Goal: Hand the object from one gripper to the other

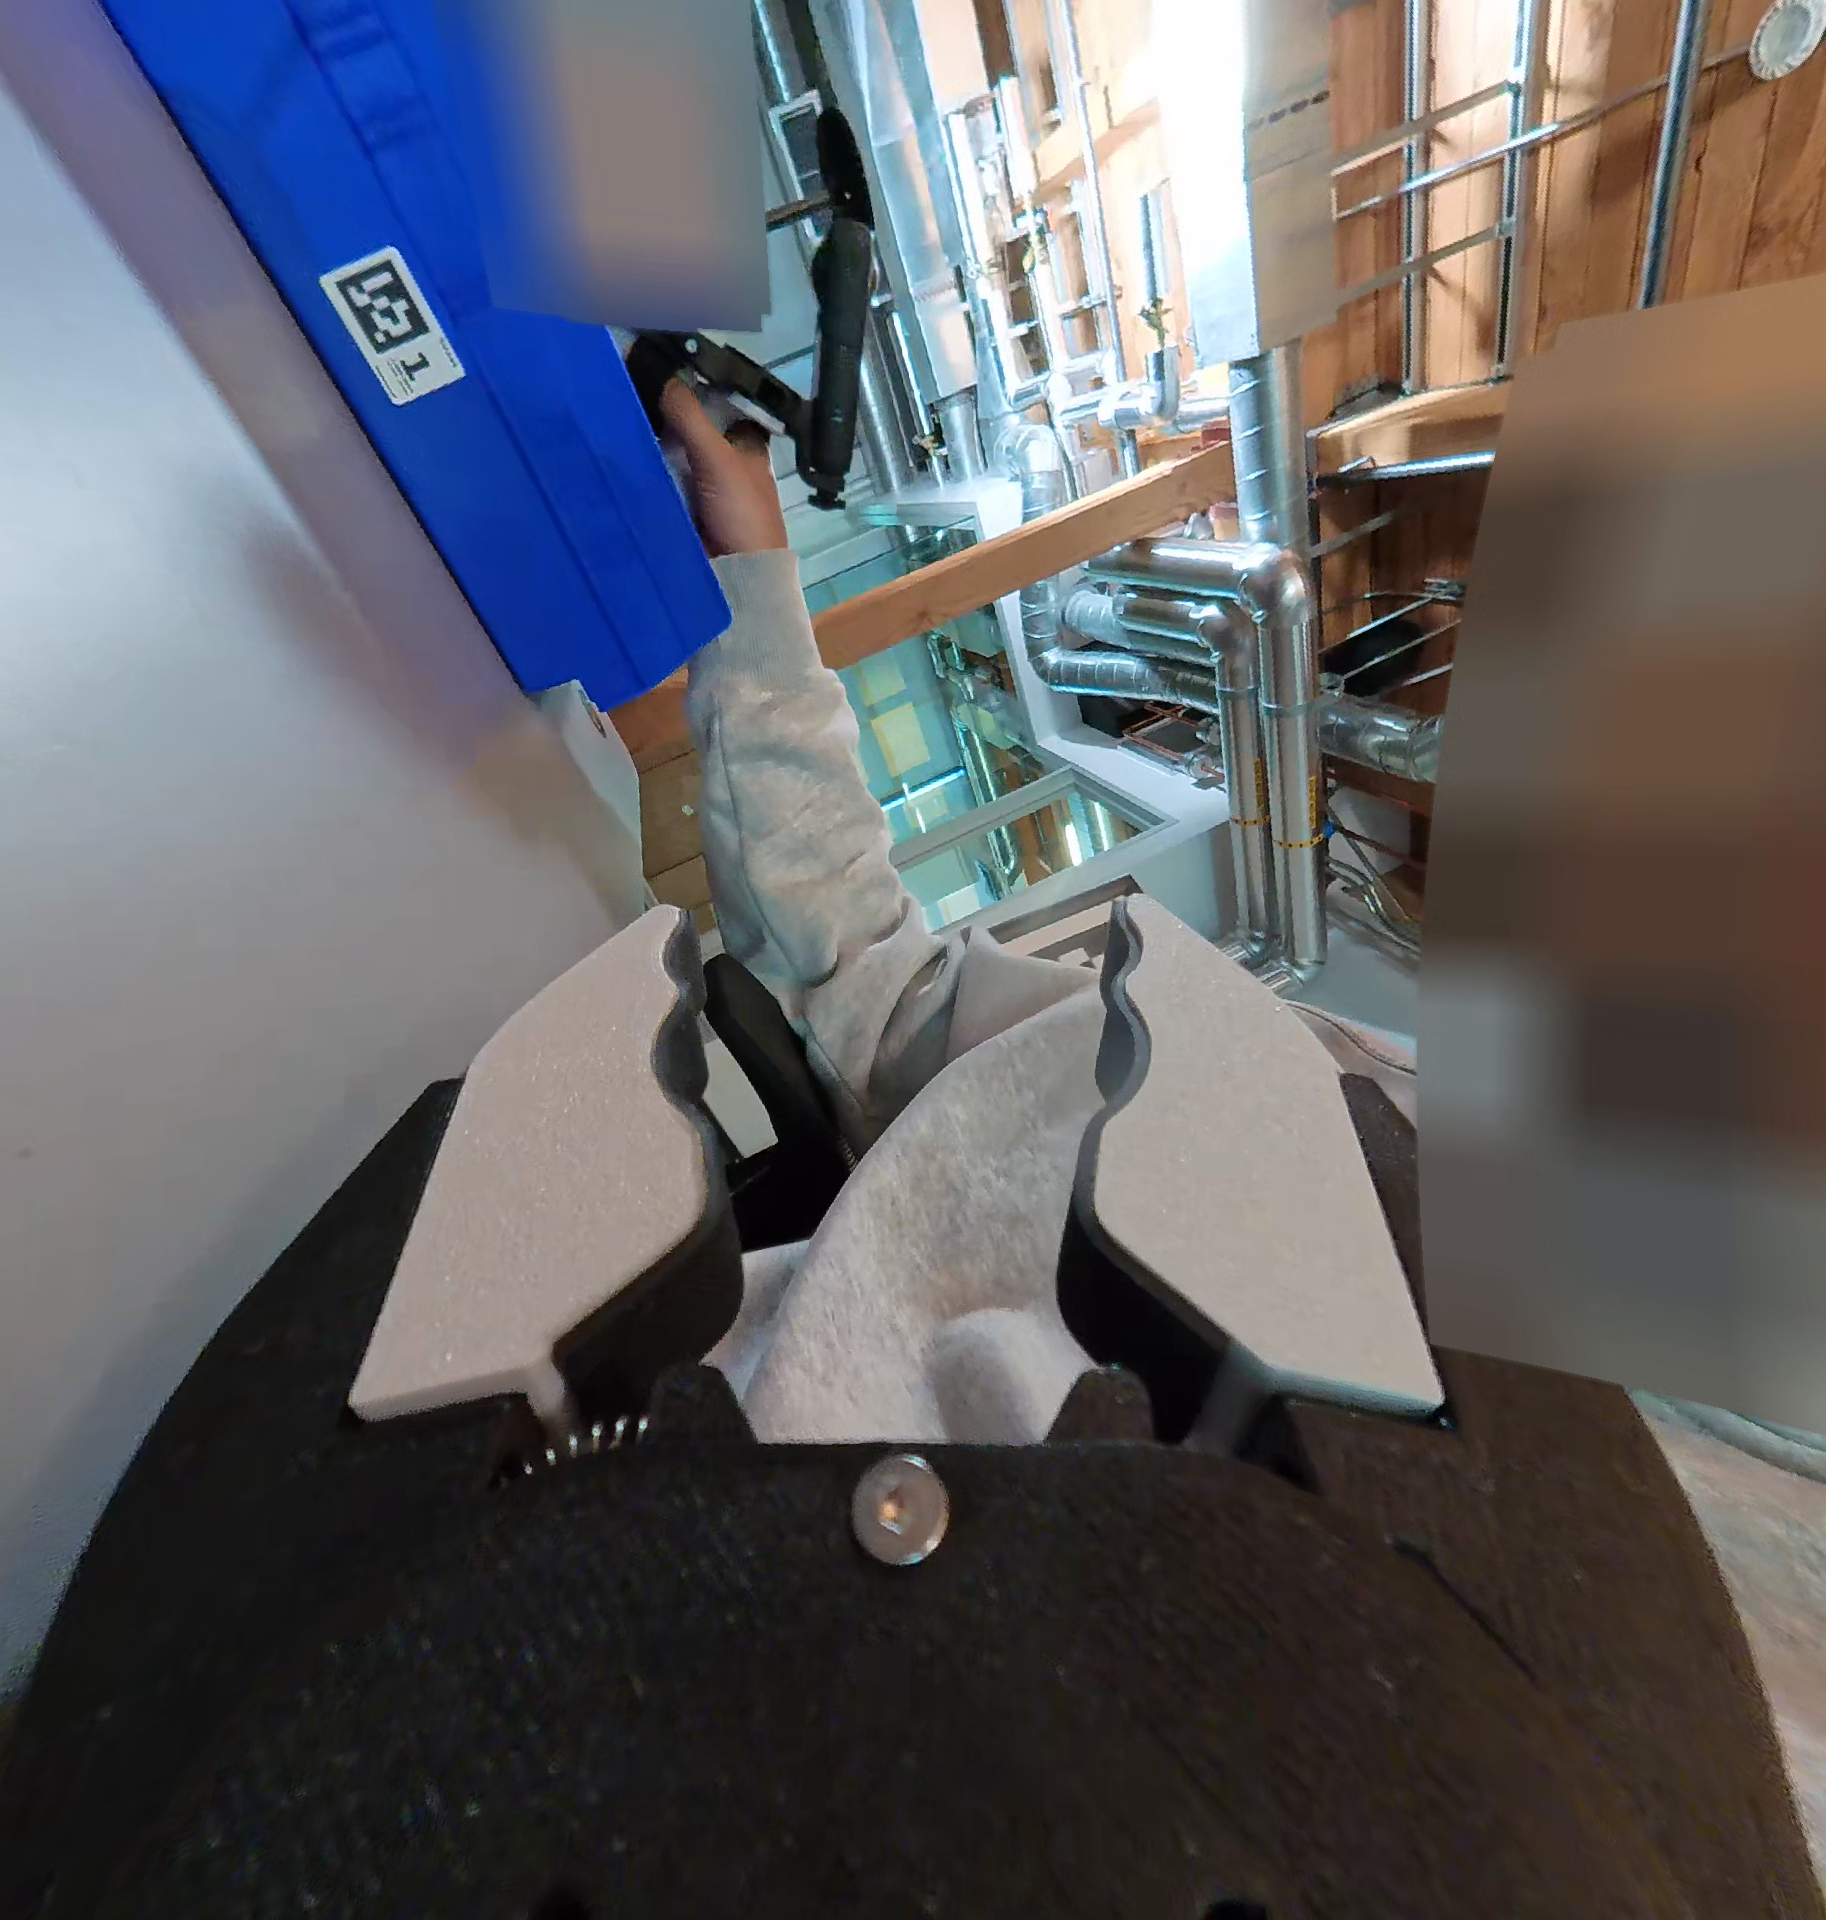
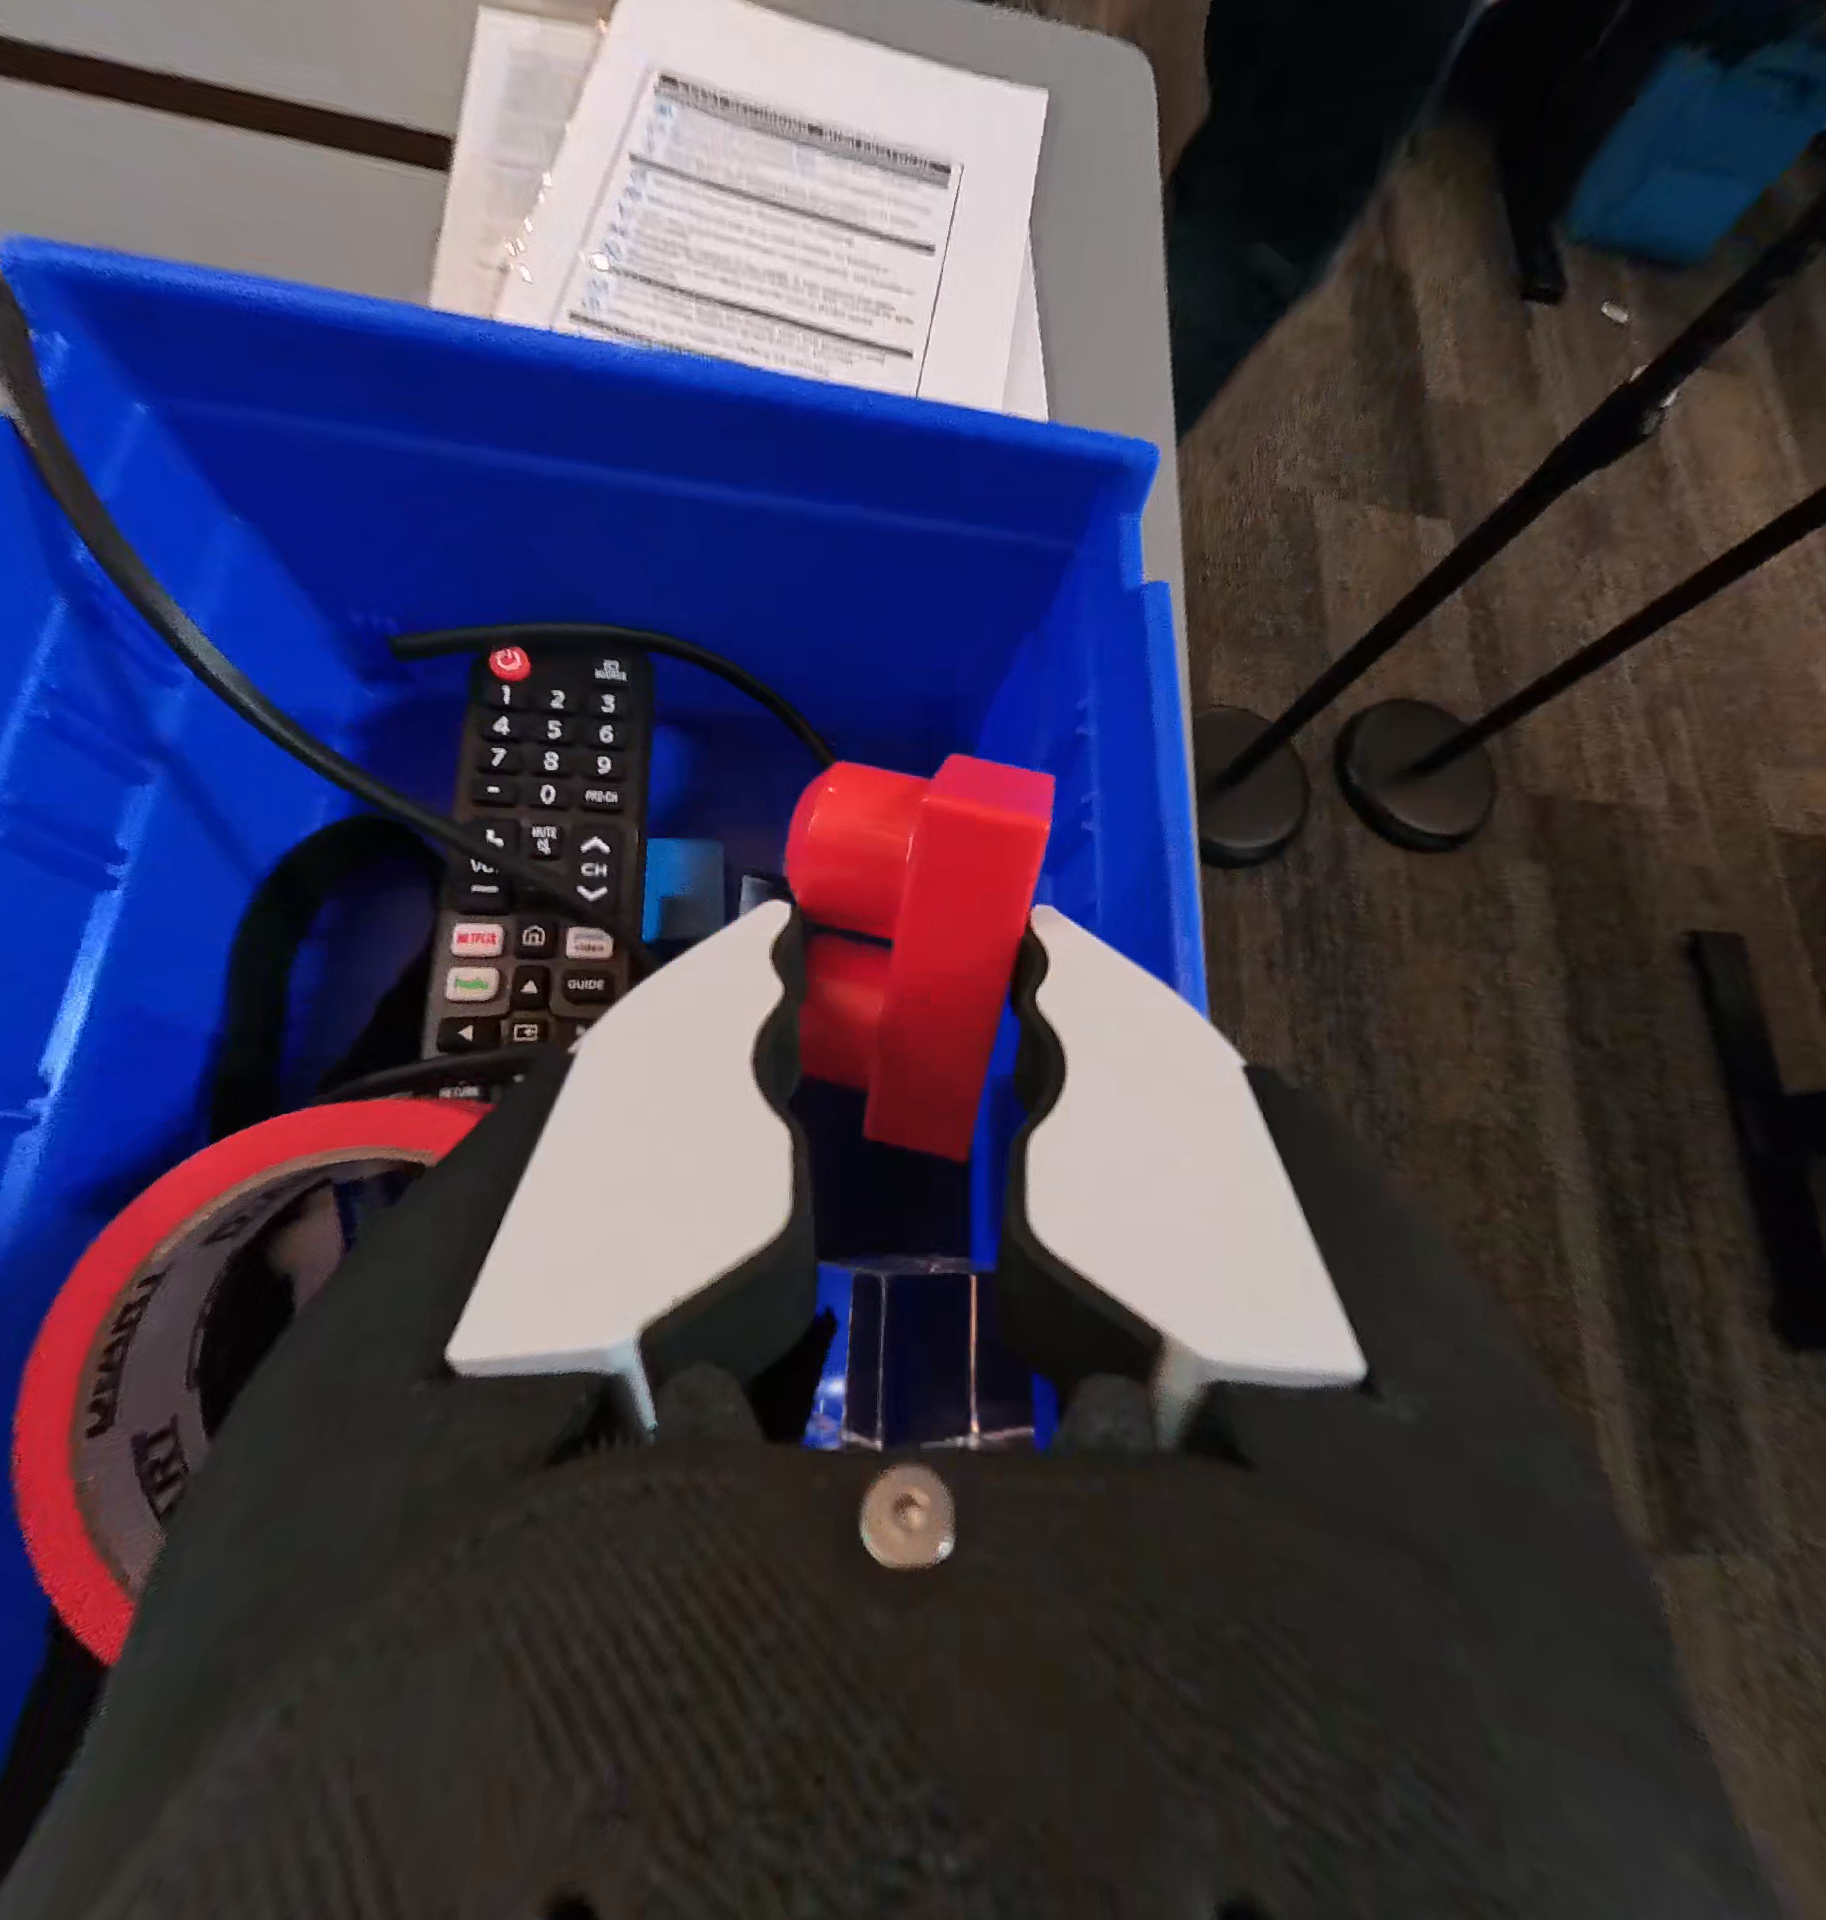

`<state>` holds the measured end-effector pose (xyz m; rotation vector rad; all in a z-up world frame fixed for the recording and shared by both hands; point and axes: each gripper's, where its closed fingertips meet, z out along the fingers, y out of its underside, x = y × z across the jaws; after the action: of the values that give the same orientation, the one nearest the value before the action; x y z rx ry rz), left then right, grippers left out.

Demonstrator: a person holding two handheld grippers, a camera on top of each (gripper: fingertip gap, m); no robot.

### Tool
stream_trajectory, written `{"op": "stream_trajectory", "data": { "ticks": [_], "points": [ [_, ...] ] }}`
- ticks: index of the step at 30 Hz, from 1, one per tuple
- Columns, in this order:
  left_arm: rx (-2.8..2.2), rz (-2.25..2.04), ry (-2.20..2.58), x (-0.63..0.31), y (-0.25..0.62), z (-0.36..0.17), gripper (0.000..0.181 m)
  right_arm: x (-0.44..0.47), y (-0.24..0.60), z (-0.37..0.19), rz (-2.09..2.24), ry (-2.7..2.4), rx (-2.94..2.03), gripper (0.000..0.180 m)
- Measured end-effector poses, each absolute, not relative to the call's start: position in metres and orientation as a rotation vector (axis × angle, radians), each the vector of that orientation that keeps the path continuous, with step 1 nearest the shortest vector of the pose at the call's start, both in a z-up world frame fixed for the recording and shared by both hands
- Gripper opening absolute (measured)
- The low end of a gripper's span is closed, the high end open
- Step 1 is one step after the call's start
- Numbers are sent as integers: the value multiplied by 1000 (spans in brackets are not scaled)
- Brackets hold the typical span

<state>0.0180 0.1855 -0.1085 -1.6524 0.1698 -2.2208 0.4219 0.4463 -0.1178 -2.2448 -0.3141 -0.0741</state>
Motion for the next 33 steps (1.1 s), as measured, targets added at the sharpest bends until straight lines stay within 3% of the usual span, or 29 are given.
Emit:
{"op": "stream_trajectory", "data": {
  "ticks": [4,10,20,23,26,30,33],
  "points": [
    [-1648,-2223,165,16,186,-108,74,419,446,-123,-78,-322,-2288,50],
    [-1662,-2189,263,20,179,-107,74,391,440,-93,-37,-365,-2154,48],
    [-1669,-2143,396,27,171,-109,74,143,306,-15,925,-631,-1636,44],
    [-1670,-2057,549,32,162,-111,73,71,260,-45,1133,-737,-1562,45],
    [-1660,-1907,724,35,154,-114,68,35,247,-100,1042,-986,-1651,35],
    [-1643,-1809,778,35,154,-112,58,18,238,-118,1055,-1096,-1615,36],
    [-1630,-1778,775,29,159,-110,35,13,229,-127,1066,-1148,-1604,37]
  ]
}}
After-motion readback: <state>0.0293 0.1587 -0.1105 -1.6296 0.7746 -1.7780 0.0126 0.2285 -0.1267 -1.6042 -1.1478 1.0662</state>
